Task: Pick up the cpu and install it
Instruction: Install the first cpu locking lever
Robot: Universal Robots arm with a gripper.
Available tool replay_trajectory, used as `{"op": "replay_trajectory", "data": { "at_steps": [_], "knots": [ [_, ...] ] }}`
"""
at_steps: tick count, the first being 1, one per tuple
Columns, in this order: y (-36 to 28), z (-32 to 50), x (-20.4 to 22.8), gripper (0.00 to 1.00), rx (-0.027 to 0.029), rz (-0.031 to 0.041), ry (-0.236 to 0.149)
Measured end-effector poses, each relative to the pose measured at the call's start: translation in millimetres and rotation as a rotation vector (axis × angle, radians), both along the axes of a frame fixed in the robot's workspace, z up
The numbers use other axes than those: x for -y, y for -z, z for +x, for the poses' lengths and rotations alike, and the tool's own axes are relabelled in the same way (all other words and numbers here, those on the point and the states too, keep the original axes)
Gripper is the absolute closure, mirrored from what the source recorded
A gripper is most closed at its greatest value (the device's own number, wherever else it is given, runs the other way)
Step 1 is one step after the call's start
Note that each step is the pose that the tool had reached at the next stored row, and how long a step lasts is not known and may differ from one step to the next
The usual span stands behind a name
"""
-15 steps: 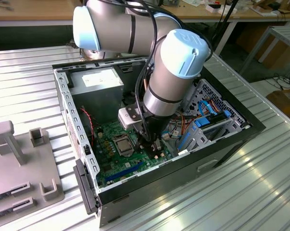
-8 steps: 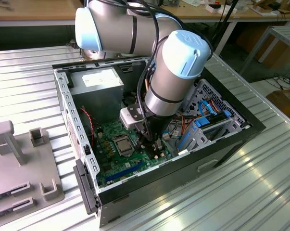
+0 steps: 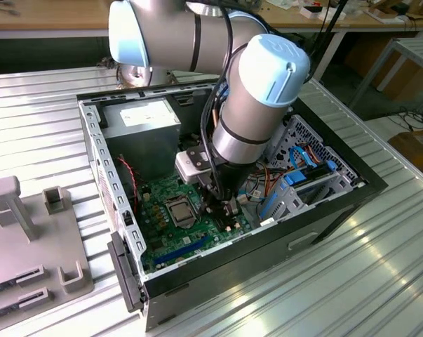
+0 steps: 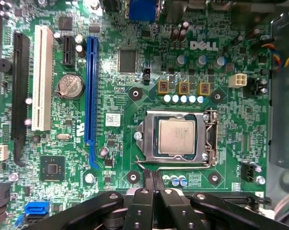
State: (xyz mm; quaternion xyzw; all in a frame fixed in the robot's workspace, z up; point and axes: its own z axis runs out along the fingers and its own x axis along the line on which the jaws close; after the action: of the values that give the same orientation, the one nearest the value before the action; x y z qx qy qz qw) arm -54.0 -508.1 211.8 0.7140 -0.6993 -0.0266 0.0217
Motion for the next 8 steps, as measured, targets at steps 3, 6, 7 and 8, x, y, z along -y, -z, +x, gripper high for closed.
{"op": "replay_trajectory", "data": {
  "at_steps": [3, 6, 7, 8],
  "knots": [
    [-6.3, -2.2, -1.0, 0.89, 0.0002, 0.0002, 0.0],
    [-7.5, -7.4, -1.8, 0.89, 0.0002, 0.0001, 0.0],
    [-7.5, -9.6, -2.2, 0.89, 0.0002, 0.0005, 0.0],
    [-7.6, -10.9, -2.5, 0.89, 0.0002, 0.0009, 0.0]
  ]
}}
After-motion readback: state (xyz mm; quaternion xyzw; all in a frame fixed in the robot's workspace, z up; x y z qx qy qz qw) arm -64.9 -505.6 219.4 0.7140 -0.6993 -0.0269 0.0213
